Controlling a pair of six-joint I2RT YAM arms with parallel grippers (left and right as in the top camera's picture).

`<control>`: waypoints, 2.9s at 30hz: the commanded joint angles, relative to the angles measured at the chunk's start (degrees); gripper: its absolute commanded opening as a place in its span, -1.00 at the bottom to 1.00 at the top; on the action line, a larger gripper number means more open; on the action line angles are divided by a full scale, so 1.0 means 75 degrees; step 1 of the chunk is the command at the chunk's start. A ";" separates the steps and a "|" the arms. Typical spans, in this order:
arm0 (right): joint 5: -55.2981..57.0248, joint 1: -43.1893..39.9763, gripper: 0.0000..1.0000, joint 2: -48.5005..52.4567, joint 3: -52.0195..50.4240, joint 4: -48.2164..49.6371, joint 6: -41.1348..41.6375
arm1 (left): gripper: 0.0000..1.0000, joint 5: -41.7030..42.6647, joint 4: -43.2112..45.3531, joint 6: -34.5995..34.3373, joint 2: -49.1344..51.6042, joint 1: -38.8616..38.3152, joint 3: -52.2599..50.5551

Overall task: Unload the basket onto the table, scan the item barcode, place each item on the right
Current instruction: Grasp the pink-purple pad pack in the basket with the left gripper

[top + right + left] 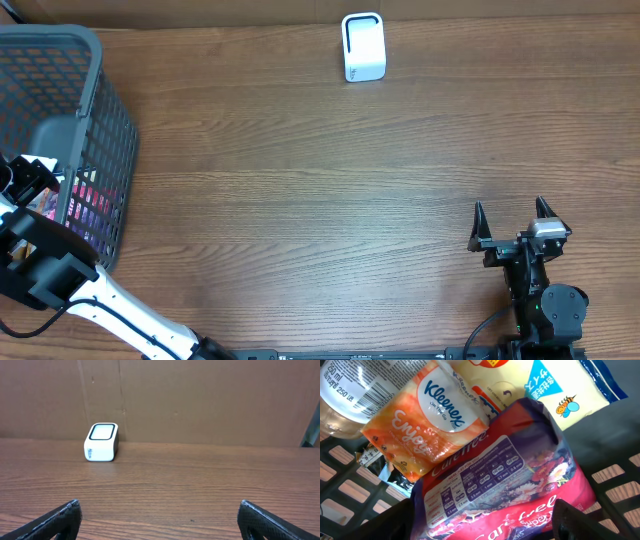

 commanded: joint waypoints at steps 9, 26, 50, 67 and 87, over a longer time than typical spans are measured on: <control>0.0050 0.0038 1.00 -0.0076 -0.0079 0.0052 -0.0020 | 1.00 0.0201 -0.0175 0.0318 -0.0119 0.0082 -0.0032; 0.0050 0.0038 1.00 -0.0076 -0.0079 0.0052 -0.0020 | 1.00 0.1116 -0.0172 -0.0055 -0.2830 0.0883 -0.0239; 0.0050 0.0038 1.00 -0.0076 -0.0079 0.0052 -0.0020 | 0.96 0.1553 0.2594 0.1311 -0.2824 0.0592 -0.3809; 0.0050 0.0038 1.00 -0.0076 -0.0079 0.0052 -0.0020 | 0.72 0.0860 0.4319 0.1425 -0.2821 0.0536 -0.5205; 0.0050 0.0038 1.00 -0.0076 -0.0079 0.0052 -0.0020 | -0.92 0.0895 0.4191 0.1323 -0.2836 0.0539 -0.5549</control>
